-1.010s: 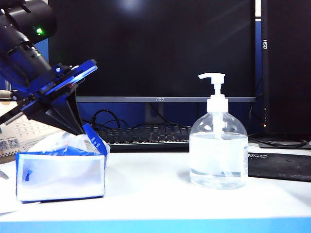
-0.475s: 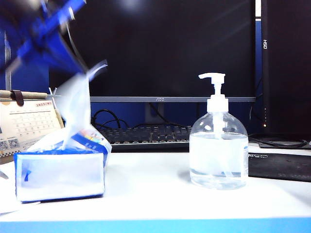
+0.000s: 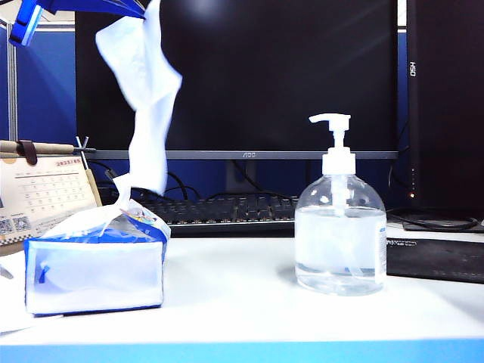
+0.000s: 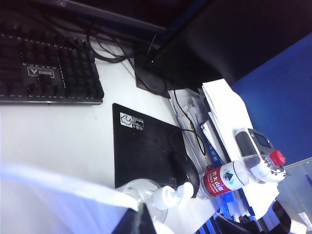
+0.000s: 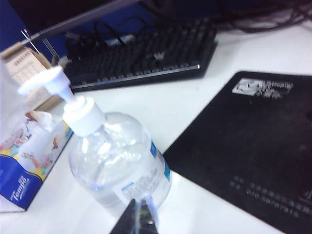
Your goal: Pull out a tissue from the tissue dispenser, then press the switch of the alcohol sanitizer bottle to drop some sanitizer on the paper tissue, and finally place the treated tissue on the table.
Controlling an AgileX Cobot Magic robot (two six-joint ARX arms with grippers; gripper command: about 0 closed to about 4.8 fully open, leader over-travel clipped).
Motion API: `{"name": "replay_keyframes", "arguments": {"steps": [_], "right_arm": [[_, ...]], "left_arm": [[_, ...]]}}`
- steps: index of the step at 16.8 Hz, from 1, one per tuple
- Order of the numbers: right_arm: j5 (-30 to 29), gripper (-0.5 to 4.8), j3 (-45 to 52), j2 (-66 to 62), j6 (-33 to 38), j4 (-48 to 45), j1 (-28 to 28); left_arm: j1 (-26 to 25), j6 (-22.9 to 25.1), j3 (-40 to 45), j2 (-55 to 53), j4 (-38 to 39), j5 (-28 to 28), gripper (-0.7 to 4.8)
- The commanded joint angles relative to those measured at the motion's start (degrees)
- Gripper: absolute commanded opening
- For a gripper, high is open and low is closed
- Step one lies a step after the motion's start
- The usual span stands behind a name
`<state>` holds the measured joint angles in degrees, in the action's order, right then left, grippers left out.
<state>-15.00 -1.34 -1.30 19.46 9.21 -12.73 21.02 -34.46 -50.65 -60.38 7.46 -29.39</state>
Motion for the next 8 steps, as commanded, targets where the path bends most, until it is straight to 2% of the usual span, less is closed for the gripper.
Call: {"name": "replay_keyframes", "arguments": {"steps": [1, 4, 5, 6, 8], "right_arm": [[0.0, -0.01, -0.2, 0.0, -0.2, -1.8, 0.0], [0.0, -0.01, -0.2, 0.0, -0.2, -1.9, 0.0], [0.1, -0.01, -0.2, 0.0, -0.2, -2.4, 0.0], [0.5, -0.01, -0.2, 0.0, -0.2, -3.6, 0.0], [0.5, -0.01, -0.2, 0.0, -0.1, -6.3, 0.0]], "left_arm": [[0.0, -1.5, -0.2, 0.1, -7.6, -3.2, -0.06], [0.0, -6.6, -1.8, 0.1, -21.4, -6.6, -0.06], [0.3, -7.2, -2.9, 0.1, -23.3, -7.1, -0.06], [0.9, -6.8, -3.7, 0.4, -23.2, -7.1, -0.06], [3.1, -0.9, -3.8, 1.5, -20.7, -3.7, -0.05]]}}
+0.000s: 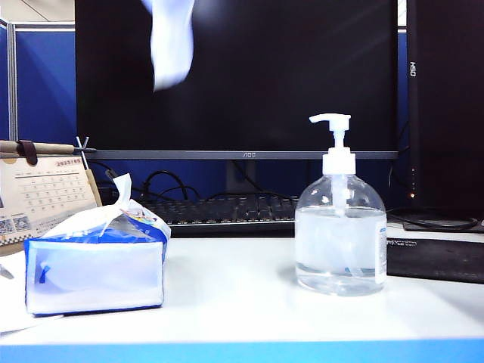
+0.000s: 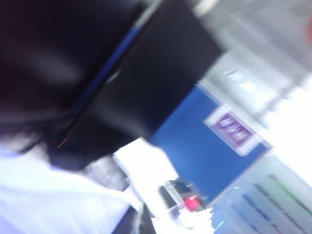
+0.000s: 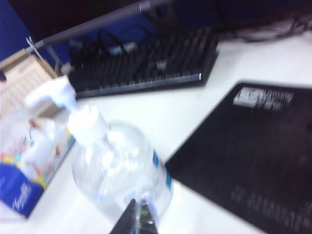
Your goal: Pull out a tissue from the tissue dispenser, then press the switch of the alcohol sanitizer bottle to drop some sanitizer on the paper tissue, and finally place the treated tissue on the table.
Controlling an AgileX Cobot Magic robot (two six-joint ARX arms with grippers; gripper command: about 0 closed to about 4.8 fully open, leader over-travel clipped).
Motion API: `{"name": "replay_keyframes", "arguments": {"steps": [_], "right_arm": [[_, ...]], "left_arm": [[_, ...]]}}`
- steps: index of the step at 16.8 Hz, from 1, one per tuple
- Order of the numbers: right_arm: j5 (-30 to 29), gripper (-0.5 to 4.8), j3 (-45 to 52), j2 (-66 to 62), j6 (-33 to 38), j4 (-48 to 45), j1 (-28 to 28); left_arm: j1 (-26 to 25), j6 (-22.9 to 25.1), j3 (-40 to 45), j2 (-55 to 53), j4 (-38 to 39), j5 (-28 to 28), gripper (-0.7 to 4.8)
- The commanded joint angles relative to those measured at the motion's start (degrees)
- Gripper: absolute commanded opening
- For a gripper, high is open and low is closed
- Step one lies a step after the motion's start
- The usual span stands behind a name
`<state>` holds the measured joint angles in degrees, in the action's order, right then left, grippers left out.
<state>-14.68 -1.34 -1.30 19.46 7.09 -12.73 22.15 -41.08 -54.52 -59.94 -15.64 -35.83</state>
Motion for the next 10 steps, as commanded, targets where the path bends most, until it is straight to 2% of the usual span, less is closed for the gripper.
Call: {"name": "replay_keyframes", "arguments": {"steps": [1, 2, 3, 5, 6, 7, 10], "right_arm": [[0.2, -0.01, -0.2, 0.1, 0.6, -6.3, 0.0], [0.1, -0.01, -0.2, 0.0, 1.6, -8.2, 0.0], [-0.3, -0.01, -0.2, 0.0, 2.1, -9.2, 0.0], [-3.4, -0.01, -0.3, 0.0, 4.3, -11.1, 0.0], [-5.7, 0.0, -0.5, 0.0, 4.6, -12.1, 0.0], [-7.5, 0.0, -1.4, 0.0, 4.6, -12.1, 0.0], [-7.0, -0.01, -6.4, -0.2, 4.5, -12.0, 0.1]], "left_arm": [[3.9, 9.4, 0.1, 1.4, 4.7, 6.4, -0.05], [6.5, 13.9, 0.1, 1.6, 7.5, 9.8, -0.05], [8.3, 16.2, 0.2, 1.7, 9.4, 12.9, -0.05], [18.7, 26.4, 0.8, 1.5, 15.7, 28.2, -0.06], [23.2, 28.4, 1.4, 1.5, 16.2, 34.6, -0.06], [27.5, 27.9, 2.2, 1.5, 16.1, 40.0, -0.06], [32.5, 21.8, 8.7, 1.5, 13.9, 46.7, -0.06]]}}
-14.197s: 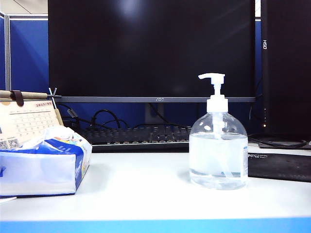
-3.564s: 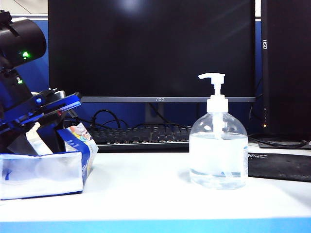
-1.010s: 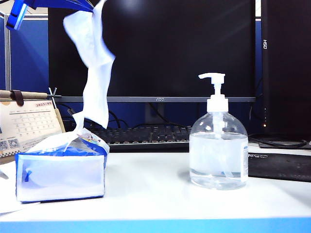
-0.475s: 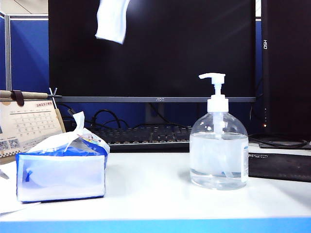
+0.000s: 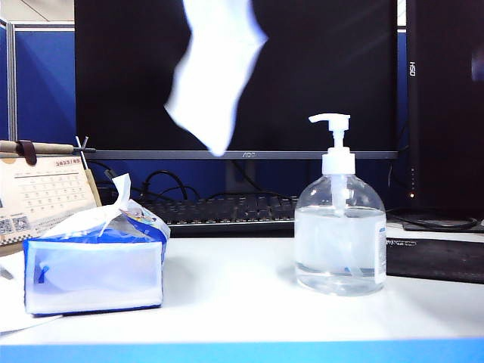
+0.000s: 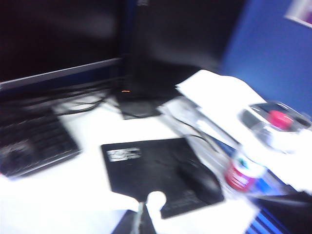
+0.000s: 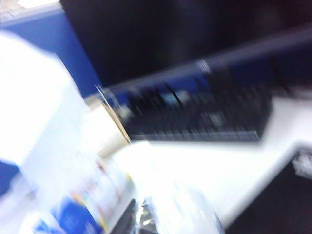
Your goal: Pull out a tissue from the tissue dispenser, then press the switch of the alcohol sanitizer bottle to drop some sanitizer on the paper tissue, and finally place the treated tissue on the table.
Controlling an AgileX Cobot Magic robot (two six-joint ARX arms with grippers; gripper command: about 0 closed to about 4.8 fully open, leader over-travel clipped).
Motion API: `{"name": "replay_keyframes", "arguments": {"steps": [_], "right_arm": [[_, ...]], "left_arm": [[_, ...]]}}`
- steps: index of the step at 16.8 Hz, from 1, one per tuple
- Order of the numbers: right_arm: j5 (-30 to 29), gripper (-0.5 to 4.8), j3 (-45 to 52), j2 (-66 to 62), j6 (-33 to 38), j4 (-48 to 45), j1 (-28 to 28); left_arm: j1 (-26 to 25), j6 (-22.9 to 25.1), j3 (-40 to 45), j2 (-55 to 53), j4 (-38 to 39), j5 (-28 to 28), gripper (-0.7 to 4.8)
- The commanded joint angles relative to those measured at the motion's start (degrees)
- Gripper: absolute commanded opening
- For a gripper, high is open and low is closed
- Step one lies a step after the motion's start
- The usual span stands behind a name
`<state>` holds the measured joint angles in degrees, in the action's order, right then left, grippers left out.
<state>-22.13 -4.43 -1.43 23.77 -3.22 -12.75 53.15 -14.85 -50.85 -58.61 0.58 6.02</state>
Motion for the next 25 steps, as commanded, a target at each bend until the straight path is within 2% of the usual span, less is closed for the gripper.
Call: {"name": "replay_keyframes", "arguments": {"steps": [1, 5, 7, 9, 11, 12, 15, 17, 21, 22, 25], "right_arm": [[0.8, -0.01, -4.6, -0.2, 0.2, -1.7, 0.1], [-1.3, -0.01, -5.6, -7.1, 0.2, -3.7, 0.0], [-4.4, -0.01, -5.8, -14.0, 0.2, -10.4, 0.0], [-6.6, -0.01, -6.1, -20.2, 0.3, -17.8, 0.0], [-6.8, -0.01, -8.5, -24.5, 0.2, -18.2, 0.0], [-6.9, -0.01, -10.8, -27.3, -0.1, -18.1, 0.0], [-8.0, -0.01, -12.7, -30.7, -0.2, -18.1, 0.1], [-10.4, -0.01, -12.7, -31.8, -0.1, -17.8, 0.1], [-10.7, -0.01, -12.7, -32.3, 2.2, -19.1, 0.0], [-11.5, -0.01, -12.7, -32.3, 2.4, -19.6, 0.0], [-12.4, -0.01, -12.7, -34.4, 3.7, -19.8, 0.0]], "left_arm": [[1.6, -6.8, 8.9, 0.1, -5.1, 4.8, -0.06], [1.8, -13.8, 19.9, -1.6, -23.4, 1.0, -0.06], [2.2, -14.1, 20.2, -4.9, -26.8, -1.8, -0.06], [4.2, -14.2, 20.2, -9.2, -30.9, -1.5, -0.06], [6.1, -14.1, 20.2, -12.9, -33.5, 0.0, -0.06], [6.8, -13.0, 20.2, -15.5, -37.4, -0.2, -0.06], [6.7, -13.0, 20.2, -19.3, -44.8, -2.8, -0.06], [6.7, -11.1, 20.2, -22.8, -50.5, -6.2, -0.06], [6.2, -9.7, 20.5, -24.4, -49.3, -5.7, -0.06], [6.2, -7.1, 20.6, -25.0, -49.0, -5.0, -0.06], [5.4, -7.7, 20.6, -27.8, -52.6, -6.9, -0.06]]}}
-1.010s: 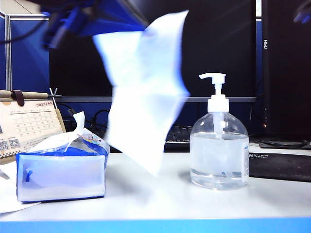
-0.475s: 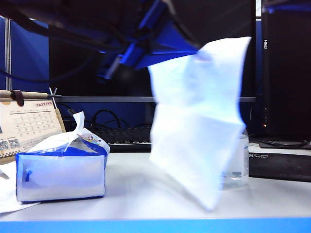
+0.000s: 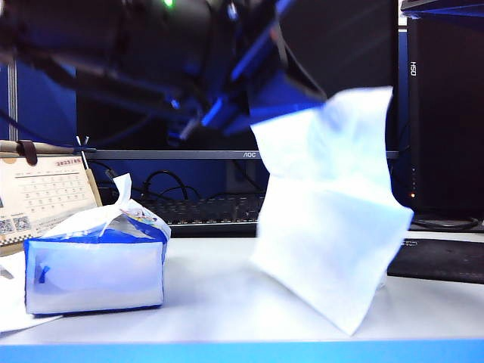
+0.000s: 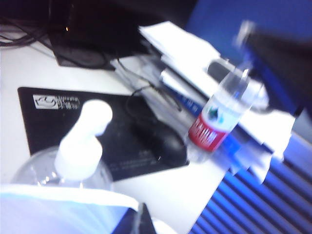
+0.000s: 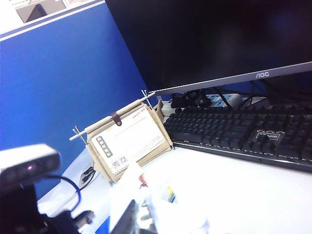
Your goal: Pull out a tissue from the tissue dispenser, then press the switch of the alcohol sanitizer bottle to drop some sanitizer on the paper tissue, and finally place the treated tissue on the table.
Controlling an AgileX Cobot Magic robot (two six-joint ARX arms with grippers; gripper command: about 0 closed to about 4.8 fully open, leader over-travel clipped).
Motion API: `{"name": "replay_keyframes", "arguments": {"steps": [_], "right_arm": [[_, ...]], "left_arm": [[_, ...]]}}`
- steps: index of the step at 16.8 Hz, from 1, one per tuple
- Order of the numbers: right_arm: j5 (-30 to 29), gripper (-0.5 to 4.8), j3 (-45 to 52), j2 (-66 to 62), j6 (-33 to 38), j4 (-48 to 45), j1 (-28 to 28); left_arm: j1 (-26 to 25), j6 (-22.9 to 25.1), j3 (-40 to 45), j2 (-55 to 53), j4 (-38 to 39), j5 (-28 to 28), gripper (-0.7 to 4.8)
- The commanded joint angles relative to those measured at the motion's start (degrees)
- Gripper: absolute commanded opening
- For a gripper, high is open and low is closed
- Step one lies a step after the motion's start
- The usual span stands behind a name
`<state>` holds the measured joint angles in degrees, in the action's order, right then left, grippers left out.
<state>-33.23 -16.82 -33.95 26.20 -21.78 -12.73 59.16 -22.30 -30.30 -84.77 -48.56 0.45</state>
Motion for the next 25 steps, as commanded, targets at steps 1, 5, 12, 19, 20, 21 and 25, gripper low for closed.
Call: {"name": "replay_keyframes", "arguments": {"steps": [1, 5, 12, 19, 20, 21, 25], "right_arm": [[-2.8, -0.01, -0.3, -4.8, 1.3, -2.6, 0.0], [-6.4, -0.01, -0.6, -14.6, 3.8, -12.7, 0.0], [-10.4, -0.01, -5.0, -24.5, 4.2, -16.2, 0.0], [-10.4, -0.01, -5.2, -30.3, 3.6, -15.4, -0.1], [-10.4, -0.01, -5.2, -30.6, 3.6, -15.4, -0.1], [-10.4, -0.01, -5.2, -30.8, 3.6, -15.4, -0.1], [-10.4, -0.01, -5.2, -30.9, 3.3, -15.5, -1.1]], "left_arm": [[-0.8, -0.2, 0.0, -3.5, -6.1, -2.3, -0.06], [-1.2, -0.5, 0.0, -6.6, -12.0, -5.7, -0.06], [-7.1, 1.1, 0.0, -7.1, -14.2, -13.2, -0.06], [-7.3, -1.3, 0.0, -13.0, -21.0, -13.4, -0.06], [-7.3, -1.7, -0.2, -13.3, -21.4, -13.4, -0.06], [-7.3, -1.7, -0.2, -13.3, -21.7, -13.4, -0.06], [-7.6, -1.7, -0.5, -14.1, -23.3, -13.3, -0.06]]}}
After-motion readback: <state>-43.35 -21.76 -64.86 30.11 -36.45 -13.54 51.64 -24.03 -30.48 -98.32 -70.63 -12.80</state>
